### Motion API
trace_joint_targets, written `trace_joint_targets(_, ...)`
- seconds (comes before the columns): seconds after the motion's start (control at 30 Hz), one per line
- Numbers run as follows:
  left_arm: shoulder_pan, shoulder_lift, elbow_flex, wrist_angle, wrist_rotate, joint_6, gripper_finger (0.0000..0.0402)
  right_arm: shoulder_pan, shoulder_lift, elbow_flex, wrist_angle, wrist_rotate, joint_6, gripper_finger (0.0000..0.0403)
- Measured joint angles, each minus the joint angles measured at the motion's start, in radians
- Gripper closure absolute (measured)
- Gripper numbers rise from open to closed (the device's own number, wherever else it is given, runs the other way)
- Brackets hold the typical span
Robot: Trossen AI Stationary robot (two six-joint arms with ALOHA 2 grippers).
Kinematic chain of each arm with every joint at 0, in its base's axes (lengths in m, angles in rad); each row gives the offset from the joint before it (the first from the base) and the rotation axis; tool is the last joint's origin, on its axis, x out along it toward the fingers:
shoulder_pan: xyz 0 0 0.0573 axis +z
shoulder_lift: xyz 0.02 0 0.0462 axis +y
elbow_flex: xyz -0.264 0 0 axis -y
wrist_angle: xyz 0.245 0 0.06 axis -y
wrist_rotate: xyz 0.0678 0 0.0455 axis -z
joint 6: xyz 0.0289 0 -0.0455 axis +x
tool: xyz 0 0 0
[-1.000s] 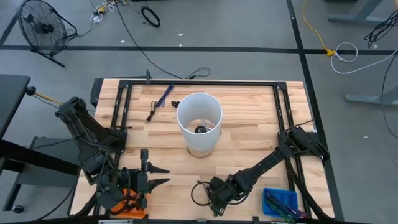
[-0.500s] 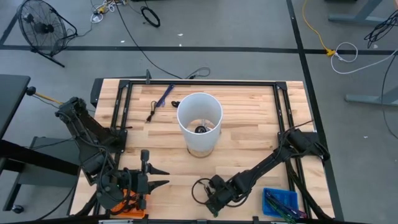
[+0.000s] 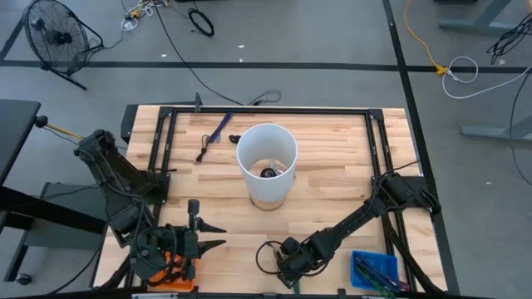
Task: Pick & Place USB Port
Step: Put the black and green charger cable into the blue bin
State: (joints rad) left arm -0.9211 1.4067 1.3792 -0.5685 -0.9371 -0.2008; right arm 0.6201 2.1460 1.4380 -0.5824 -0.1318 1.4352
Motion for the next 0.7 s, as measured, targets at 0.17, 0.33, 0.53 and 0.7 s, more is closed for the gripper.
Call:
trace_joint_targets(0.17, 0.000, 0.000, 0.000, -0.007, 0.000, 0.000, 0.0285, 0.000, -0.001, 0.000, -0.012, 0.010, -0.049, 0.0387)
trace_joint_targets(0.33, 0.000, 0.000, 0.000, -0.008, 0.000, 0.000, 0.0285, 0.001, -0.024, -0.006, -0.019, 0.033, -0.082, 0.0396)
trace_joint_targets(0.53, 0.000, 0.000, 0.000, -0.012, 0.000, -0.005, 0.0285, 0.000, -0.128, -0.018, -0.189, 0.133, -0.087, 0.0401)
trace_joint_targets(0.7, 0.000, 0.000, 0.000, -0.021, 0.000, -0.018, 0.0285, 0.003, -0.234, -0.012, -0.351, 0.101, -0.064, 0.0401)
